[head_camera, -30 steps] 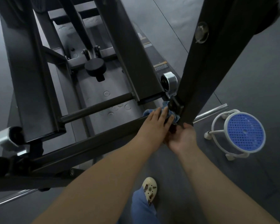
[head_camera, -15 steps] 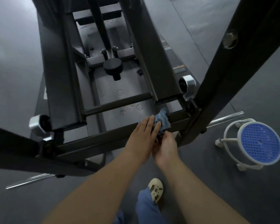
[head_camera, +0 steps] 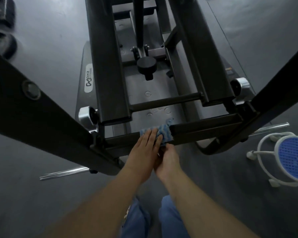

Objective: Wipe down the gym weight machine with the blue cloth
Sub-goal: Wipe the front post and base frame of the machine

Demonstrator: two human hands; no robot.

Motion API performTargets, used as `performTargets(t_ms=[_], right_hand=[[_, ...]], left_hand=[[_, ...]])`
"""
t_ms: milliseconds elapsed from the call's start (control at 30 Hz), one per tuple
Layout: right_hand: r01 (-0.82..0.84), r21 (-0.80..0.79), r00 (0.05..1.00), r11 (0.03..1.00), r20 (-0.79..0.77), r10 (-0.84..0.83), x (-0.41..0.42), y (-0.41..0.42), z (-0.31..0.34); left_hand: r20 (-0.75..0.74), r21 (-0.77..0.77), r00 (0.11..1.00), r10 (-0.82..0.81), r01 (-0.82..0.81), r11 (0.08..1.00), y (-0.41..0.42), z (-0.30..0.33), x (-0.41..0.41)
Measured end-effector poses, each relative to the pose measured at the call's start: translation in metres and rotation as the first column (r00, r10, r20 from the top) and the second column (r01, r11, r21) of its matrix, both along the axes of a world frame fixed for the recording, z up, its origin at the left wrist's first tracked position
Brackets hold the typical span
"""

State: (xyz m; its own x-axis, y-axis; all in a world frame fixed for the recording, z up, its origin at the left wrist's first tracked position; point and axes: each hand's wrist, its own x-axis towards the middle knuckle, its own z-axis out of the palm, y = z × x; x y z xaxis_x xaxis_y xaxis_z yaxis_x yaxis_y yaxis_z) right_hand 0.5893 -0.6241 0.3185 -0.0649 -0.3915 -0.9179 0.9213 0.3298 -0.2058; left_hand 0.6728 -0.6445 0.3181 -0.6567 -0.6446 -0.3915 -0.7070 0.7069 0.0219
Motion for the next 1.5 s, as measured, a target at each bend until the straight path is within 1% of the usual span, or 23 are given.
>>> performTargets(t_ms=[100,167,200,300,400,467,500,567,667,767,833,933,1067,1167,1233,1400,1500], right_hand=[[-0.007,0.005,1.0,1.0,0.024,0.006,0.03,-0.004,-0.001],[-0.005,-0.003,0.999,1.0,0.04,0.006,0.045,-0.008,0.0],[-0.012,-0.006,0.999,1.0,0.047,0.013,0.052,-0.009,0.0],[-0.034,0.01,0.999,0.999,0.036,0.034,0.071,-0.011,0.001],[-0.031,0.023,0.998,0.999,0.049,0.03,0.085,-0.012,-0.004],[-0.032,0.051,0.999,0.998,0.046,0.029,0.094,-0.013,-0.007],[-0.035,0.062,0.998,0.997,0.049,0.032,0.099,-0.013,-0.006],[-0.057,0.062,0.995,0.996,0.084,0.052,0.108,-0.014,-0.005],[-0.137,0.074,0.983,0.988,0.133,0.126,0.116,-0.014,0.0],[-0.192,0.069,0.975,0.979,0.127,0.182,0.114,-0.012,0.0],[-0.209,0.069,0.975,0.976,0.096,0.202,0.11,-0.012,-0.002],[-0.246,0.085,0.969,0.966,0.049,0.243,0.104,-0.013,-0.003],[-0.251,0.096,0.968,0.963,0.027,0.25,0.1,-0.016,0.001],[-0.321,0.092,0.943,0.943,-0.062,0.327,0.092,-0.012,0.003],[-0.341,0.086,0.929,0.936,-0.124,0.349,0.088,-0.009,0.005],[-0.319,0.115,0.907,0.941,-0.251,0.338,0.083,0.002,0.004],[-0.274,0.106,0.91,0.956,-0.293,0.293,0.071,0.012,0.015]], left_hand=[[0.078,0.016,0.997,-0.004,0.003,1.0,0.0,0.006,0.033],[0.037,-0.038,0.999,0.016,-0.015,0.999,-0.001,0.009,0.052],[0.045,-0.017,0.997,0.066,-0.065,0.998,-0.001,0.012,0.06],[0.038,-0.042,0.995,0.095,-0.094,0.995,0.001,0.005,0.085],[0.066,0.017,0.988,0.14,-0.141,0.99,-0.001,0.015,0.09],[0.181,0.051,0.978,0.1,-0.111,0.993,-0.001,0.013,0.097],[0.212,0.065,0.971,0.11,-0.126,0.99,-0.001,0.011,0.1],[0.211,0.028,0.968,0.132,-0.141,0.99,0.0,0.006,0.102],[0.222,0.041,0.963,0.149,-0.162,0.986,0.001,0.01,0.101],[0.243,0.074,0.961,0.135,-0.157,0.985,0.001,0.018,0.095],[0.237,0.098,0.96,0.149,-0.176,0.979,0.0,0.023,0.093],[0.162,0.145,0.972,0.172,-0.196,0.97,-0.003,0.024,0.098],[0.006,0.273,0.989,0.147,-0.143,0.951,-0.005,0.021,0.106],[-0.107,0.361,0.976,0.19,-0.14,0.922,-0.007,0.024,0.107],[-0.152,0.401,0.97,0.19,-0.115,0.909,-0.008,0.027,0.107],[-0.218,0.507,0.959,0.181,-0.047,0.861,-0.006,0.036,0.101],[-0.31,0.596,0.916,0.254,-0.021,0.803,-0.005,0.044,0.09]])
